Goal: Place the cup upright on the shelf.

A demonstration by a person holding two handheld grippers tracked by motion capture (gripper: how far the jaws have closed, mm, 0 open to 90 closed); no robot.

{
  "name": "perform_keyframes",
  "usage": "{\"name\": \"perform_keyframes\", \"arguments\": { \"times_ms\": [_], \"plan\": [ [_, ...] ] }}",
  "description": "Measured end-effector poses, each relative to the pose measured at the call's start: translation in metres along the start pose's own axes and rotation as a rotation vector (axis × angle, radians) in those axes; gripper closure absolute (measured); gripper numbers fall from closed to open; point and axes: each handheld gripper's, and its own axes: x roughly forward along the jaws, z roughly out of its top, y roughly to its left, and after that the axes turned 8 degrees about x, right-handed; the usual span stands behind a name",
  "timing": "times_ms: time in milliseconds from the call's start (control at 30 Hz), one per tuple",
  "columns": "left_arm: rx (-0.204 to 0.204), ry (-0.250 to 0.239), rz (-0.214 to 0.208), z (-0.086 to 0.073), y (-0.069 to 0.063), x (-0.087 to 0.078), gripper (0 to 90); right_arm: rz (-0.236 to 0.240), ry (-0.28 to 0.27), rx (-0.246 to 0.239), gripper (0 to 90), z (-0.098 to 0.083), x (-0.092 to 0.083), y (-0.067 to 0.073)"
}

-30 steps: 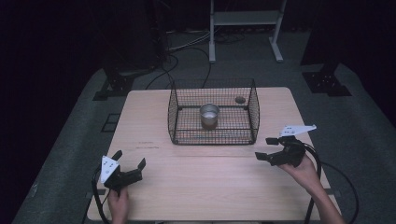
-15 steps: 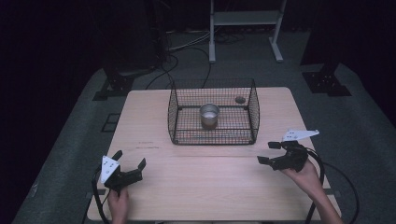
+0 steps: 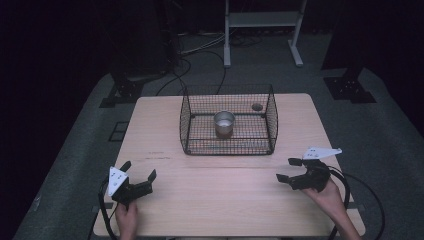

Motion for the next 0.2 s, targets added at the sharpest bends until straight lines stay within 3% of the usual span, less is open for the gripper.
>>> {"name": "perform_keyframes", "arguments": {
  "times_ms": [200],
  "plan": [
    [-0.007,0.002,0.001,0.0,0.0005,0.0003,0.0,0.006,-0.021,0.006,13.6,-0.0084,0.002,0.0035]
  ]
}}
